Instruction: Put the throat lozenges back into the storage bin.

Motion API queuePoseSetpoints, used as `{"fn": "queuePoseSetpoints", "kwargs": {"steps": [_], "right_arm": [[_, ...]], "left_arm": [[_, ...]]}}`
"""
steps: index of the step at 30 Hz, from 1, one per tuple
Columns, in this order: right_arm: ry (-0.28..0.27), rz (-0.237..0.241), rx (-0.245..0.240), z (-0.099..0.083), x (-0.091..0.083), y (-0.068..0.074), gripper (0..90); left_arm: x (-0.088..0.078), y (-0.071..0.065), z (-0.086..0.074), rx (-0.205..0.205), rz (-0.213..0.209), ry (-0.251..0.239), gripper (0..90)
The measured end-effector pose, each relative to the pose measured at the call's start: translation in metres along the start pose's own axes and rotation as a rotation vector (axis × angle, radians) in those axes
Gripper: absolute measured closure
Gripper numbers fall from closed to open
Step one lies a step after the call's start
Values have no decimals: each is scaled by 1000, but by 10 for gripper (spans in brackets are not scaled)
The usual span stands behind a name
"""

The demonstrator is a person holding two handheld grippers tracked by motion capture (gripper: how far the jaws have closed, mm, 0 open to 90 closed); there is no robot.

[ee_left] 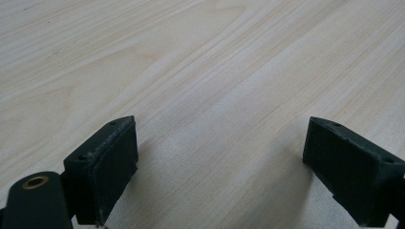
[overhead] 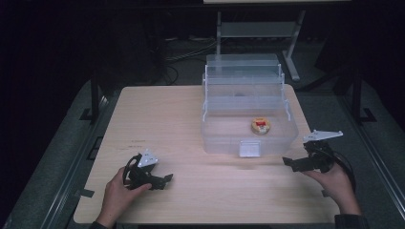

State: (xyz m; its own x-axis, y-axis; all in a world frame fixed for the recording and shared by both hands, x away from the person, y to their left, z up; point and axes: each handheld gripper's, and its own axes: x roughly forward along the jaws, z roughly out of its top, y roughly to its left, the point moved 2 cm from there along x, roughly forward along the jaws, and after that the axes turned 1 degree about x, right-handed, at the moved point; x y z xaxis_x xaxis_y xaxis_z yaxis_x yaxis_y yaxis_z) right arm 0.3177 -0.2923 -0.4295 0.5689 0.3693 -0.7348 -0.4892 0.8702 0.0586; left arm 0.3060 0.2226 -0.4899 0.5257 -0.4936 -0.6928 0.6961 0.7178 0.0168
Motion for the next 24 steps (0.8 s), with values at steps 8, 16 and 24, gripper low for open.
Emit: {"fn": "queuePoseSetpoints", "kwargs": {"steps": [8, 16, 24], "right_arm": [[15, 5, 3, -20, 12, 8, 0], [3, -15, 6, -35, 18, 12, 0], [4, -42, 7, -53, 29, 14, 0]], "left_arm": [[0, 0, 0, 4, 0, 4, 108], [0, 0, 0, 4, 0, 4, 109], [0, 0, 0, 4, 0, 4, 109]]}}
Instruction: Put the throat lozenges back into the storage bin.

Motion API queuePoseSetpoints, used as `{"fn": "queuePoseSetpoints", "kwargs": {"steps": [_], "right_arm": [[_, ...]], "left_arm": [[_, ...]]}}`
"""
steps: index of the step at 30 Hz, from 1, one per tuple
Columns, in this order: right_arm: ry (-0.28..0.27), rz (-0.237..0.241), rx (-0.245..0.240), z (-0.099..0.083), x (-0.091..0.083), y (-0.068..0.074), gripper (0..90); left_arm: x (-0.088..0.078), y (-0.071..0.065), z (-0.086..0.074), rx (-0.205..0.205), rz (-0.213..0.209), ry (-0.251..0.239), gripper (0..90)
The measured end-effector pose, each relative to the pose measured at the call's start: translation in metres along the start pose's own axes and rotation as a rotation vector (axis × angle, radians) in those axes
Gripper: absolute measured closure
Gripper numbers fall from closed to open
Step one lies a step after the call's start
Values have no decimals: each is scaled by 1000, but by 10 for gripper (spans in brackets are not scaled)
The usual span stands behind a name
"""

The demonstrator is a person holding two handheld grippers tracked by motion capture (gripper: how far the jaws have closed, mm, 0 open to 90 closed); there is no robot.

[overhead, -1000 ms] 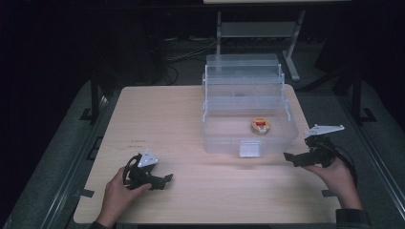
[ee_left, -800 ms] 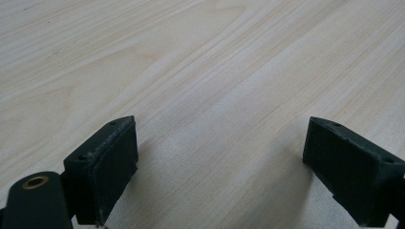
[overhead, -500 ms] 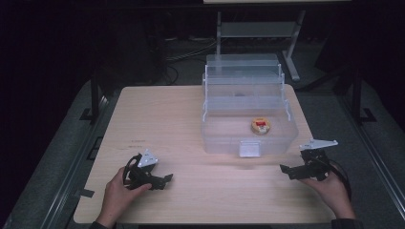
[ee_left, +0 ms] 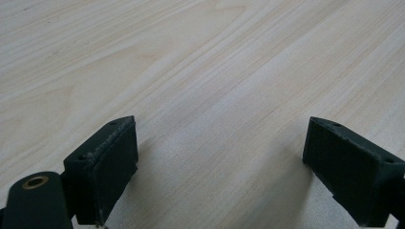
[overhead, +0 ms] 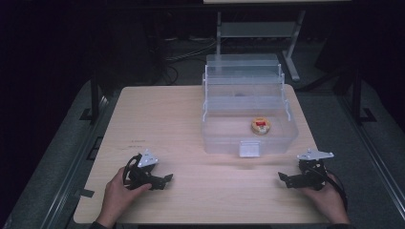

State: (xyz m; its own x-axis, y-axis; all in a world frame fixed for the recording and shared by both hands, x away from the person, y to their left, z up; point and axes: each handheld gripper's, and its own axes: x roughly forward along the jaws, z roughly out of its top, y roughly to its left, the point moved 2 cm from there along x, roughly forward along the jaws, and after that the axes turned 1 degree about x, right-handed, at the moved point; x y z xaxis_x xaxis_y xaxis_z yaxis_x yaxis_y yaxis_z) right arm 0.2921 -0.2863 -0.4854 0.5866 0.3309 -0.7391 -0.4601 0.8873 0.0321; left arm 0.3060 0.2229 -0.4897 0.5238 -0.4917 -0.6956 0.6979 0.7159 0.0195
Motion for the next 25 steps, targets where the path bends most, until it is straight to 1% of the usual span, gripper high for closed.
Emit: {"fn": "queuePoseSetpoints", "kwargs": {"steps": [4, 7, 11, 25], "right_arm": [[16, -16, 11, -8, 3, -1, 0], [-1, -19, 23, -13, 2, -3, 0], [-32, -15, 26, -16, 2, -4, 0], [-33, -14, 30, -17, 2, -4, 0]], "left_arm": [[0, 0, 0, 0, 0, 1, 108], [0, 0, 0, 0, 0, 0, 108], [0, 0, 0, 0, 0, 0, 109], [0, 0, 0, 1, 0, 2, 109]]}}
